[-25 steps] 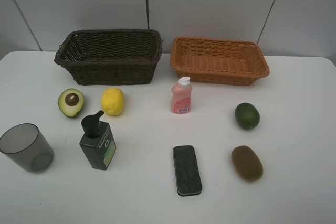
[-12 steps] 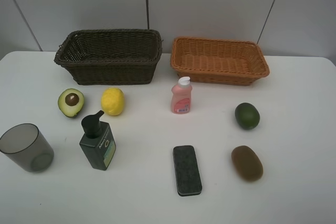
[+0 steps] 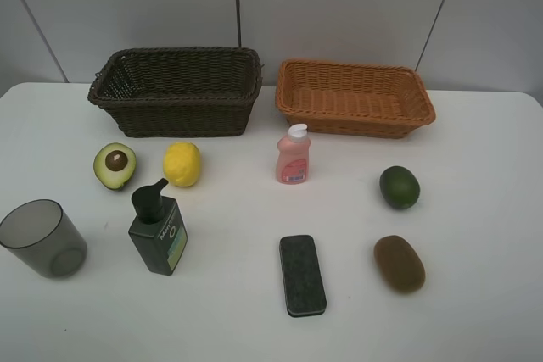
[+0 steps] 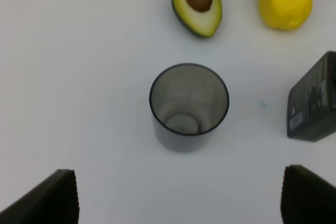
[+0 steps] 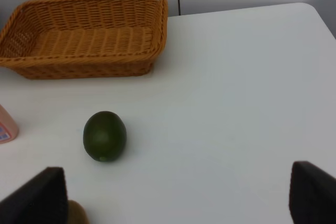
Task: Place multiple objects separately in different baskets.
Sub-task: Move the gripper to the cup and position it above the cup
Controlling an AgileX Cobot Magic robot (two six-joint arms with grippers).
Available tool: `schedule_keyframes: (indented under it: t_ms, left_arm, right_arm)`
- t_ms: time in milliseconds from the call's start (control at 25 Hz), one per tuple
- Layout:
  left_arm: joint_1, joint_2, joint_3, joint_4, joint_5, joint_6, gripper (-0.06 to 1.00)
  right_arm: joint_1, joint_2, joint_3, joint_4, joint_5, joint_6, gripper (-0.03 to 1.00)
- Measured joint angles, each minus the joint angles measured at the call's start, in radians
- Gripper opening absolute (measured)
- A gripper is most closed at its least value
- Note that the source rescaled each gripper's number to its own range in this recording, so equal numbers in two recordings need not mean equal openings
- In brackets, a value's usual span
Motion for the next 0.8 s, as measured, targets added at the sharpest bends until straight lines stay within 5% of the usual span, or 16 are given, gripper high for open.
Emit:
schedule_keyframes:
  t_ms: [320, 800]
  left_arm:
    - [0.0, 0.473, -0.103, 0.004, 0.066, -0.001, 1.0]
    - [0.0, 0.915, -0.176, 0.007, -0.003, -0.004, 1.0]
  right_arm:
    - [0.0, 0.0, 0.0, 0.0, 0.0, 0.0, 1.0]
    - [0.0, 0.0, 0.0, -0.001, 0.0, 0.0, 1.0]
